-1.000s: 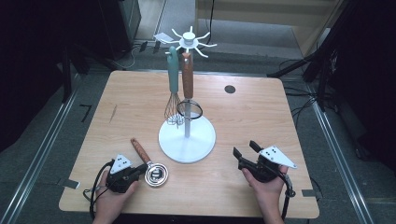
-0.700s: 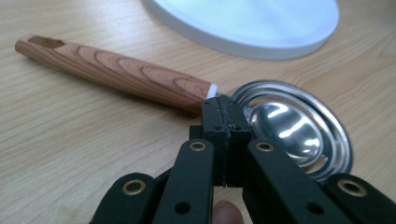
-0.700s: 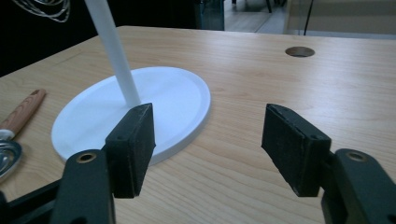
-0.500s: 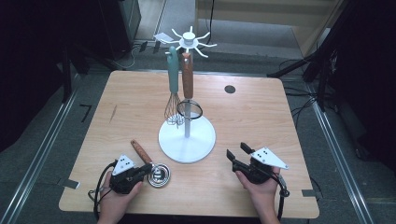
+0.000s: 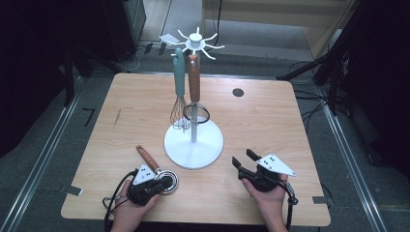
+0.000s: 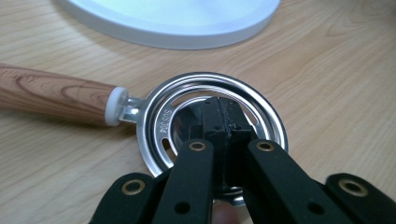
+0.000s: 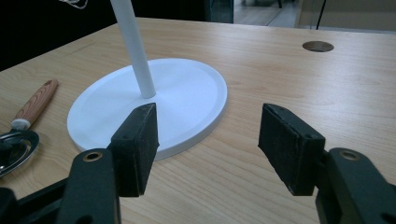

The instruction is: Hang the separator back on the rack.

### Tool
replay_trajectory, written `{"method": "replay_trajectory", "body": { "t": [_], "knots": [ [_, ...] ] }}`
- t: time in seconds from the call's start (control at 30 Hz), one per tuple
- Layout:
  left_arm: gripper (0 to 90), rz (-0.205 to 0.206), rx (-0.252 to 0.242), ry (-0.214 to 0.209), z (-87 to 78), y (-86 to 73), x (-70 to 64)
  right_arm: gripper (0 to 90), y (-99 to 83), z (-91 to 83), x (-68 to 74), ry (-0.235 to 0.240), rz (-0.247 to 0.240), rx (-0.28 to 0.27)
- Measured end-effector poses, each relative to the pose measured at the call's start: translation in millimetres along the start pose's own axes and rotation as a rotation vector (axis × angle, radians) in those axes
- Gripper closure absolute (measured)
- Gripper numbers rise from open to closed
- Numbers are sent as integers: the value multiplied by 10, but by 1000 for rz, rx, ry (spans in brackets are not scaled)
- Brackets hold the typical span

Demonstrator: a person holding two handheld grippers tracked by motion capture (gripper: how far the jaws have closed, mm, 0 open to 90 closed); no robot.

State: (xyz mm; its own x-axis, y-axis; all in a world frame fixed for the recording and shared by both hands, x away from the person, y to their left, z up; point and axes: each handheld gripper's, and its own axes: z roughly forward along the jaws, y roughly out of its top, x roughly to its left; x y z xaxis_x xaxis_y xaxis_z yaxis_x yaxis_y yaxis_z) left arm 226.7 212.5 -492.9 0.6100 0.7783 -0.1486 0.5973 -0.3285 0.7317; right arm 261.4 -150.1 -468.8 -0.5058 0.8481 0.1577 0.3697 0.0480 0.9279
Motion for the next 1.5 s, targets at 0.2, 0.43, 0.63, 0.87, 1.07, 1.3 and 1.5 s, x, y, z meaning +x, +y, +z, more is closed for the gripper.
{"method": "replay_trajectory", "body": {
  "t": [0.2,0.43,0.63,0.87,1.07,1.3,1.5],
  "knots": [
    [900,22,10,-44,95,31,-198,386,-3,21,38,28,-1,11],
    [892,42,-54,-91,-27,63,-238,478,-9,76,285,146,-20,16],
    [900,-7,-118,-6,-321,28,153,596,-16,187,669,264,-51,77],
    [885,-98,-166,96,-467,-48,631,757,-110,457,1073,361,-114,201],
    [714,-158,-197,177,-470,-83,811,900,-187,610,1260,396,-170,300],
    [626,-180,-209,213,-482,-95,880,900,-313,683,1350,399,-234,398],
    [617,-177,-210,209,-480,-97,874,900,-353,588,1298,409,-261,398]
  ]
}}
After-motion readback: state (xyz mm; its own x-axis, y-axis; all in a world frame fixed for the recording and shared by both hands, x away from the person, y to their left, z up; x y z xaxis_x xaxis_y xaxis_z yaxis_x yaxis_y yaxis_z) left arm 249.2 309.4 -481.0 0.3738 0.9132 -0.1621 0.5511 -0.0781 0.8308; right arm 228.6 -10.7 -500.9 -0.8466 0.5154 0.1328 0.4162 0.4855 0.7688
